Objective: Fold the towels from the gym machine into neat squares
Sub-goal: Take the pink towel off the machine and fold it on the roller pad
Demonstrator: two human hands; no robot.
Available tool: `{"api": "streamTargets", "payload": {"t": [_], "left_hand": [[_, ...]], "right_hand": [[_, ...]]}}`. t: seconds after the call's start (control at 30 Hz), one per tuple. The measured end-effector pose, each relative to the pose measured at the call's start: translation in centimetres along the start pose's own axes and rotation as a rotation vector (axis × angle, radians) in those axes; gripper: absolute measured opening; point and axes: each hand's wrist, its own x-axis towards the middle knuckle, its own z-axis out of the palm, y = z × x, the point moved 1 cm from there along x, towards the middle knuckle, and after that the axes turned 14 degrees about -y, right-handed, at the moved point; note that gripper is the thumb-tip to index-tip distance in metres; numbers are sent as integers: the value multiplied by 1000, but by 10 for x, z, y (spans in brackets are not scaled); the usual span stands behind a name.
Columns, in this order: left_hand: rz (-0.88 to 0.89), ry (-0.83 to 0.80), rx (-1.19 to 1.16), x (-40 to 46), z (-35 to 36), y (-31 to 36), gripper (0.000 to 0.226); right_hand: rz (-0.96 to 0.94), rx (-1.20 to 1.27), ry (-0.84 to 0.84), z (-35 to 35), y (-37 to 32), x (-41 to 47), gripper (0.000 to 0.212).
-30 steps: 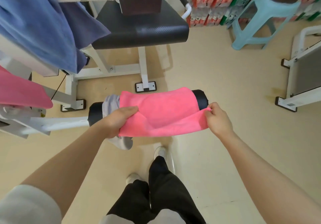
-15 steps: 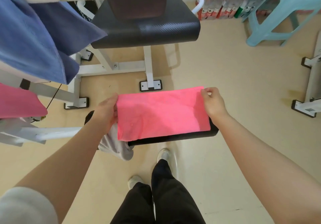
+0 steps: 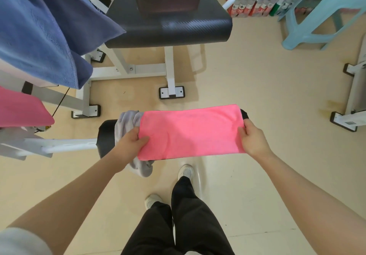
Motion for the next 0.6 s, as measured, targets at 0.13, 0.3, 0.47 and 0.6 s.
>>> {"api": "streamTargets", "payload": {"t": [0.13, 0.3, 0.47, 0.6], "left_hand": [[-1, -91, 43, -9, 1, -14, 19], [14, 154, 72, 7, 11, 2, 27], [115, 352, 189, 21, 8, 19, 25], [52, 415, 436, 13, 6, 14, 27]], "right_hand": [[113, -137, -63, 7, 17, -14, 11], [198, -221, 74, 6, -7, -3, 35], [136, -162, 167, 0, -20, 16, 31], [154, -230, 185, -1, -19, 20, 22]]}}
